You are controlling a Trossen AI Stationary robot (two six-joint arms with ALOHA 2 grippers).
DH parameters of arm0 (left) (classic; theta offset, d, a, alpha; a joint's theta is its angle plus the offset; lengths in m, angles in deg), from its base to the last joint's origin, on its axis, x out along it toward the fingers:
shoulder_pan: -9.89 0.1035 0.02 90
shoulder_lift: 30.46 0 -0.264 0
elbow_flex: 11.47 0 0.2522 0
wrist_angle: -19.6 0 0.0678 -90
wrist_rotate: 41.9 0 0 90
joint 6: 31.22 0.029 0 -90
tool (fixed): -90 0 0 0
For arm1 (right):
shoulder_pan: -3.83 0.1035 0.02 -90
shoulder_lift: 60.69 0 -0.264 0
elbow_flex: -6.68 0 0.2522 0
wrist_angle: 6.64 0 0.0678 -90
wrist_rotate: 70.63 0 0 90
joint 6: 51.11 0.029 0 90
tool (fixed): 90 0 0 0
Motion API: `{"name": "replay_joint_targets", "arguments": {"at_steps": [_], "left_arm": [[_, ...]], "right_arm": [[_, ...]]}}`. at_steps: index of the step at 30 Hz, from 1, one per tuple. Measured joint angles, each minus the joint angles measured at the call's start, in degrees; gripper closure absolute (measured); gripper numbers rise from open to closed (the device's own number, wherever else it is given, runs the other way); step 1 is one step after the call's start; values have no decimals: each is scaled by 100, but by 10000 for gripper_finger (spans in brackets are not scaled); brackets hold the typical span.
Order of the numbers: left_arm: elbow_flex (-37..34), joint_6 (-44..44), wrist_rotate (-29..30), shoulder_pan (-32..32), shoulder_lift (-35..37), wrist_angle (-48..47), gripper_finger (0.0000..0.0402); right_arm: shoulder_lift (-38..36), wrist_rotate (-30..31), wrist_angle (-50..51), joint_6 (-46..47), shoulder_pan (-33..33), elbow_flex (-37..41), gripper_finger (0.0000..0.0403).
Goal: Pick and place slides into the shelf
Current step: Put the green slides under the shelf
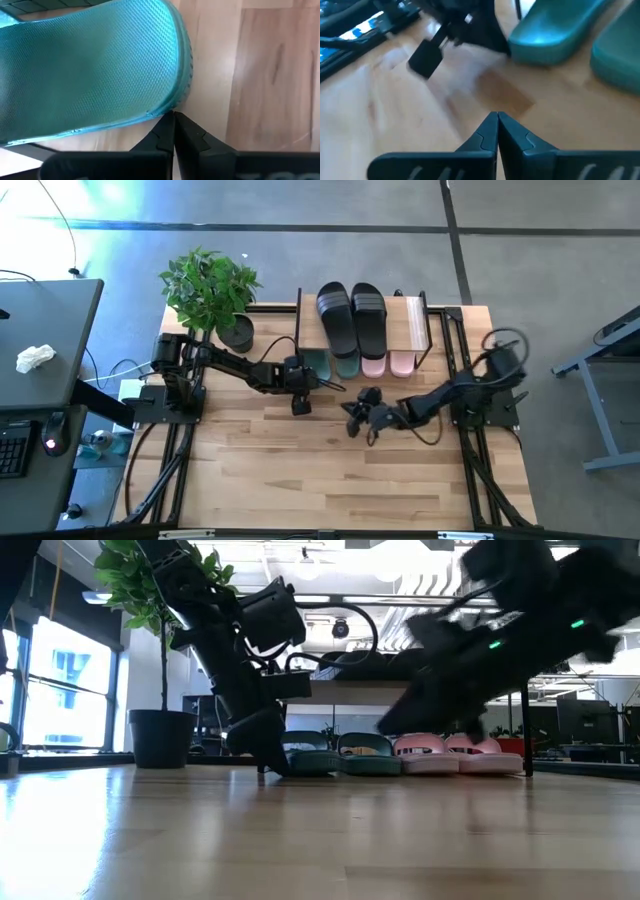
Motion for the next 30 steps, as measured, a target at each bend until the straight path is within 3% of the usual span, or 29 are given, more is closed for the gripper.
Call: {"name": "replay_joint_targets", "arguments": {"at_steps": [6, 13, 23, 30], "left_arm": [[2, -163, 48, -4, 0, -46, 402], [-7, -435, 506, -227, 143, -724, 402], [-7, -455, 936, -289, 131, -374, 402], [-7, -439, 807, -297, 131, -248, 402]], "right_arm": [[775, 134, -36, -826, -415, -894, 403], [812, 873, 626, -1226, -527, -1453, 403], [810, 182, 604, -1568, -1130, -1563, 403], [974, -88, 702, -1527, -1404, -1557, 403]]}}
